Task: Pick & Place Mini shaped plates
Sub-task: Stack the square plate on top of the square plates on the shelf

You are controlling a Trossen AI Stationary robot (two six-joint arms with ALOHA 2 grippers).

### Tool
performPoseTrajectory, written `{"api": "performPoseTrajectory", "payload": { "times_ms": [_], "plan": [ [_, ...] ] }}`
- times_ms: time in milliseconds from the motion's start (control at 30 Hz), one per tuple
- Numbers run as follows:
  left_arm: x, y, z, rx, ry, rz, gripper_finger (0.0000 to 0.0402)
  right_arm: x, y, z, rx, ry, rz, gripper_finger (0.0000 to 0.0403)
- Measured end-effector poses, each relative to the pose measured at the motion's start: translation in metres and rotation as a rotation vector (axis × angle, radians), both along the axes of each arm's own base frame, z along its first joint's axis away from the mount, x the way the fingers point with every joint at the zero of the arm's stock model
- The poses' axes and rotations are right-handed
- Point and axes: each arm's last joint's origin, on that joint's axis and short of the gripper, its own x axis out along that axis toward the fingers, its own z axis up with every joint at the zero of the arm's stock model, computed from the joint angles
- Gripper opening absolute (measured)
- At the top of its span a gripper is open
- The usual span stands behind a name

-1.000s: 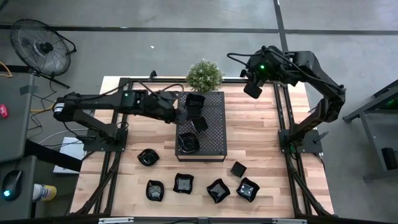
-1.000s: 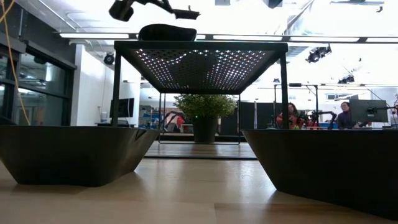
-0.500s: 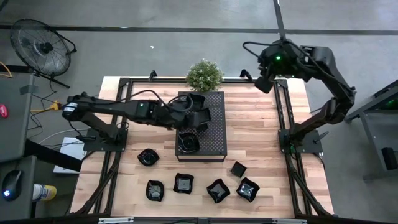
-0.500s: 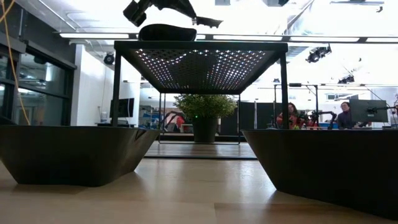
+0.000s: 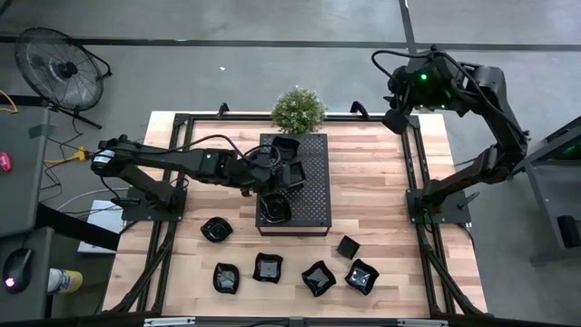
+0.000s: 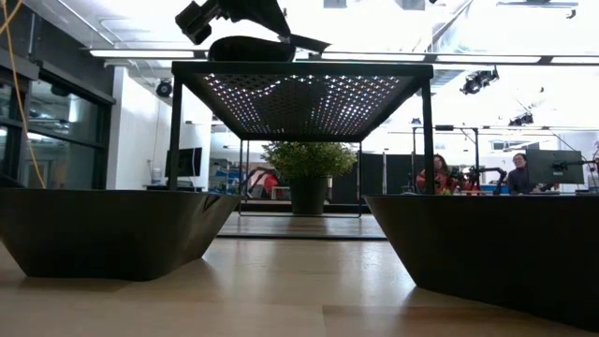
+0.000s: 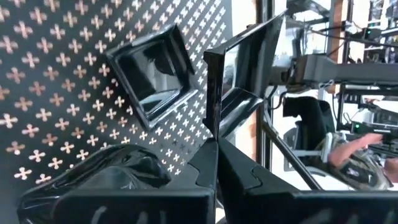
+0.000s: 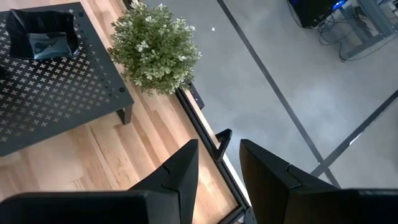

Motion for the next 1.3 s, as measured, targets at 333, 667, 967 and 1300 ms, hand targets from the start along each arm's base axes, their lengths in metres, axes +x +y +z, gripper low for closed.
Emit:
{"api": "performPoseTrajectory", "payload": {
  "times_ms": [333,667,967,1300],
  "plan": [
    [0.001,0.015,-0.001,-0.06,-0.013,-0.051,0.0,-0.001,0.001,0.0,0.002,0.008,0.025,0.0113],
    [-0.001,0.027,-0.001,-0.101,0.002,-0.07,0.0,-0.001,0.001,-0.001,0.008,0.018,0.024,0.0113],
    [-0.006,0.016,-0.001,-0.079,0.035,-0.066,0.0,-0.001,0.001,-0.001,0.008,0.019,0.025,0.0113],
    [-0.045,0.033,0.014,-0.046,-0.074,-0.033,0.0,-0.004,0.003,0.0,0.02,0.006,0.035,0.0113]
  ]
}}
